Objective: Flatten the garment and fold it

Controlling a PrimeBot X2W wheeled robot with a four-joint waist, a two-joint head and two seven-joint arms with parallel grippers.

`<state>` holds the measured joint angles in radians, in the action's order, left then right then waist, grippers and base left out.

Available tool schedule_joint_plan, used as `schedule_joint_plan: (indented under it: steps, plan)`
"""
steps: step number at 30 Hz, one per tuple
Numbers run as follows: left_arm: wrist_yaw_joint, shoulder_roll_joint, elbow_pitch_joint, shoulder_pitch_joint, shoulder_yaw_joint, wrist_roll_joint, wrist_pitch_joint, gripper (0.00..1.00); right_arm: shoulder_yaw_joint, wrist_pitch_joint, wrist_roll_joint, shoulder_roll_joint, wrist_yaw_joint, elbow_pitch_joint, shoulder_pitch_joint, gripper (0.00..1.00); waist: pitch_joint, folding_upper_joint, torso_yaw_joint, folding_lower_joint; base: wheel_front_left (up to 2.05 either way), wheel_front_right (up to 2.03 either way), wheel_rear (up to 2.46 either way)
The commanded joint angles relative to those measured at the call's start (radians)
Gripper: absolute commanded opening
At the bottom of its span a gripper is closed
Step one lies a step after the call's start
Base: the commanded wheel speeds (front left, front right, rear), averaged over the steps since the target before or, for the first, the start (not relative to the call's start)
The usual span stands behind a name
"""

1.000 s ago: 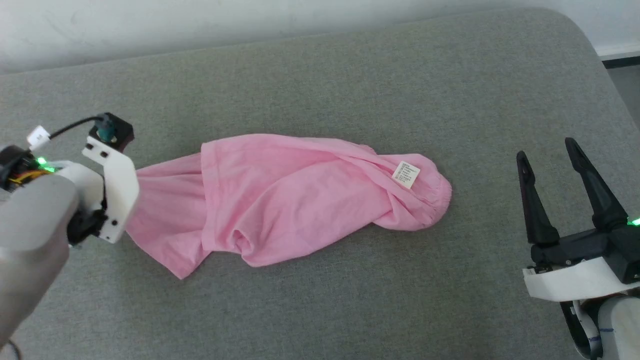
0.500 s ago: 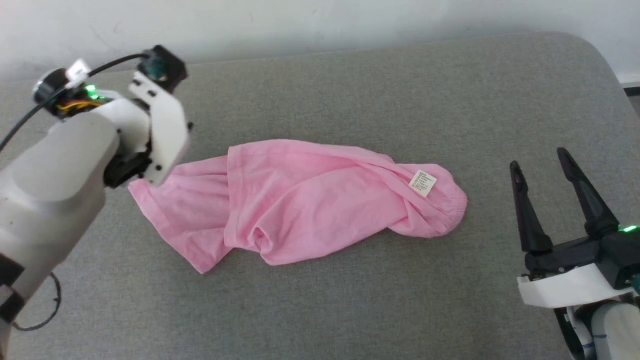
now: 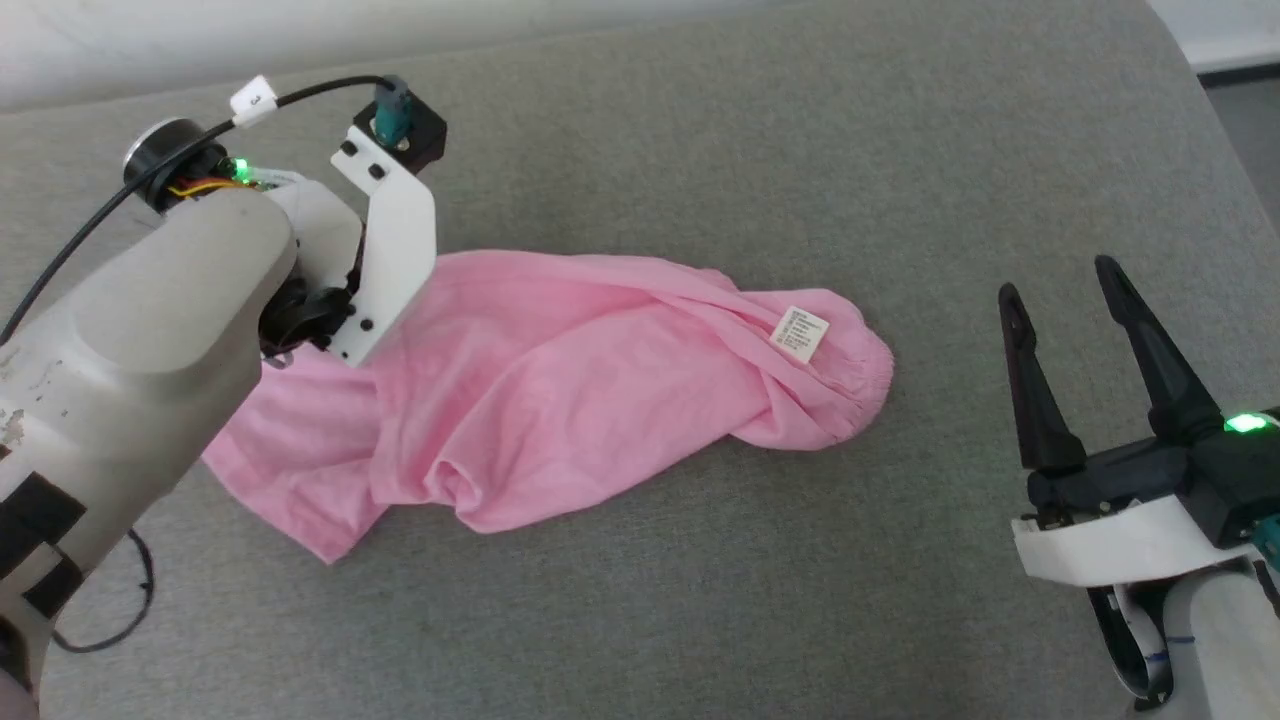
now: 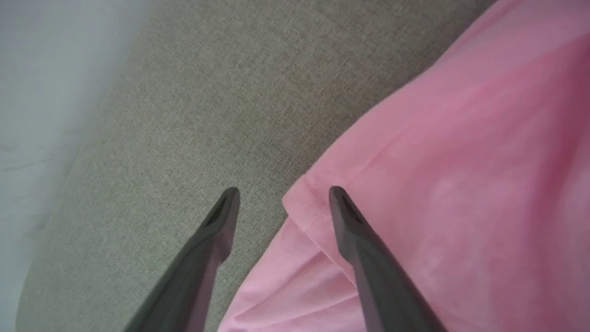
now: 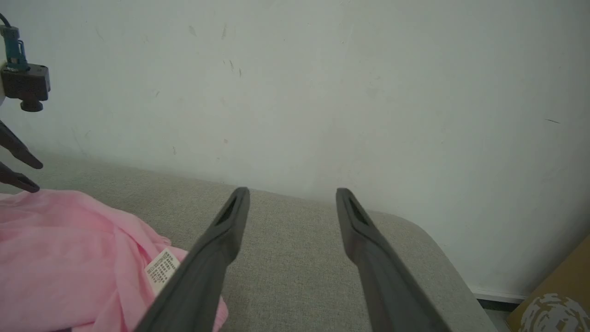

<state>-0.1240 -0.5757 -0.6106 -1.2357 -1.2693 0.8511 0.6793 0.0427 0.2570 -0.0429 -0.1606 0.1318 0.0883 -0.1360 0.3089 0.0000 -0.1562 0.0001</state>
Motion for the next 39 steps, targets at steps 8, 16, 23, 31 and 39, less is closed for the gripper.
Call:
schedule_joint_plan:
  steps: [8,16,23,31,39]
  plan:
    - [-0.007,-0.024,0.017,0.061,-0.011,-0.087,0.118,0.00,0.015,0.005,-0.007,0.023,-0.001,-0.005,-0.052,1.00,0.098,0.0000,-0.068,-0.0001,0.00,0.00,0.00]
    - [-0.007,-0.057,0.110,0.018,-0.011,-0.085,-0.044,0.00,-0.003,0.005,0.000,0.020,-0.001,-0.012,-0.037,1.00,0.050,0.0000,-0.024,-0.0001,0.00,0.00,0.00]
    - [0.008,-0.102,0.178,0.029,0.026,-0.096,-0.283,0.00,-0.018,0.005,0.005,0.009,-0.001,-0.017,0.015,1.00,-0.036,0.0000,0.032,-0.0001,0.00,0.00,0.00]
    - [0.140,-0.214,0.511,0.286,0.018,-0.074,-0.399,0.00,-0.029,0.005,0.011,0.007,-0.001,-0.014,0.081,1.00,-0.122,0.0000,0.102,-0.0001,0.00,0.00,0.00]
    - [0.238,-0.240,0.682,0.669,-0.007,-0.026,-0.412,0.00,-0.037,0.005,0.006,0.008,-0.001,-0.021,0.122,1.00,-0.163,0.0000,0.138,-0.0001,0.00,0.00,0.00]
